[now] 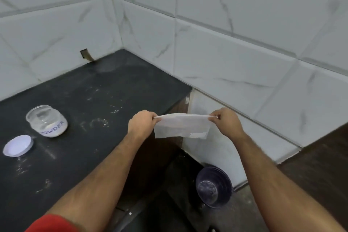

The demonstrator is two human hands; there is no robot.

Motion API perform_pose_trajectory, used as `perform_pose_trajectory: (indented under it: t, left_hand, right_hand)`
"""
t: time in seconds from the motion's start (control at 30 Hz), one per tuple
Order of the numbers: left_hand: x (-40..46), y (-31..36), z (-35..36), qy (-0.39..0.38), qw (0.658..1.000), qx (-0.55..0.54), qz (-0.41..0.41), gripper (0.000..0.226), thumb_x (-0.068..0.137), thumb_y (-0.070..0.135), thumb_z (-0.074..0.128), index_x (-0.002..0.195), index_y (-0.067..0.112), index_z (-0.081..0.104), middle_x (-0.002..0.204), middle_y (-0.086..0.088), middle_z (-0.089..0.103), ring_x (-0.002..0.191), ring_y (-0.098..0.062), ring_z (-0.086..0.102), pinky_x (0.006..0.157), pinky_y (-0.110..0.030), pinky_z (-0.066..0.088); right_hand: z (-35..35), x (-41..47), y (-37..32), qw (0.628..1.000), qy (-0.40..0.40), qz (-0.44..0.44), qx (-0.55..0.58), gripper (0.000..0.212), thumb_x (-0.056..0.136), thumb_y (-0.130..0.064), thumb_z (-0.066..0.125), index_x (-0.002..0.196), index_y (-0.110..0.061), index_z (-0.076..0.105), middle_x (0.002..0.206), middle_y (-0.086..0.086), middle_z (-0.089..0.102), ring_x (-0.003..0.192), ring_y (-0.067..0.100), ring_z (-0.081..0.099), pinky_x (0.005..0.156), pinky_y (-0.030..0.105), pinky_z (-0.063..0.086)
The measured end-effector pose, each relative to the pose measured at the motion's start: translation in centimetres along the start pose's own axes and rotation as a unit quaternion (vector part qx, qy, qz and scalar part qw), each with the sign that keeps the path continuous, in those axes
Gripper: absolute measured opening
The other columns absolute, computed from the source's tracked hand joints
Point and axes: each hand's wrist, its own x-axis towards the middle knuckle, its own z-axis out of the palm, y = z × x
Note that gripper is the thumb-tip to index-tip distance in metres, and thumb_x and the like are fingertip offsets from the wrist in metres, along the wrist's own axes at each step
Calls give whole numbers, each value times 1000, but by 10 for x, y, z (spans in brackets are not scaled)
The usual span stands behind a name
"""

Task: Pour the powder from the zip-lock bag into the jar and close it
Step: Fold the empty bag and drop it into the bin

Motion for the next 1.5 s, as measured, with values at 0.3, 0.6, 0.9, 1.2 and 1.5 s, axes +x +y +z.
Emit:
perform_pose_trajectory:
  t: [0.3, 0.6, 0.9, 1.2, 1.5]
  left_hand:
    - [-6, 82, 117, -81, 949, -273, -136, 23, 100, 19, 49, 112, 25, 68, 82, 1, 74, 74, -19, 74, 59, -31, 59]
    - [-31, 127, 254, -127, 703, -591, -374, 81, 95, 31, 65, 155, 15, 14, 134, -17, 57, 111, -30, 65, 89, -45, 58]
    - [-23, 161, 399, -92, 565, -656, -492, 60, 87, 3, 70, 140, 10, 42, 128, -19, 63, 110, -34, 66, 69, -36, 61]
    - [-5, 106, 505, -297, 687, -528, -402, 42, 88, -3, 57, 121, 23, 56, 127, -12, 65, 113, -31, 62, 99, -54, 51]
    - [8, 64, 629, -380, 695, -475, -383, 44, 91, 1, 55, 132, 19, 56, 126, -11, 65, 112, -29, 63, 95, -46, 53]
  right_hand:
    - [15, -13, 126, 916, -68, 222, 326, 17, 94, -1, 56, 90, -11, 70, 88, 16, 72, 65, 29, 71, 52, 32, 55]
    - [63, -39, 242, 803, -37, 382, 455, 17, 97, -8, 64, 108, 5, 67, 100, 22, 71, 77, 27, 73, 59, 28, 62]
    - [164, -79, 265, 753, -65, 469, 456, 19, 87, 4, 70, 86, -12, 60, 90, 14, 70, 76, 20, 71, 62, 27, 58]
    - [236, -33, 366, 865, -103, 440, 217, 59, 88, -46, 74, 127, -7, 53, 120, 6, 57, 107, 24, 60, 81, 32, 49]
    - [354, -20, 454, 685, -284, 517, 427, 71, 90, -73, 37, 125, -20, 69, 117, 17, 75, 101, 33, 75, 73, 42, 63]
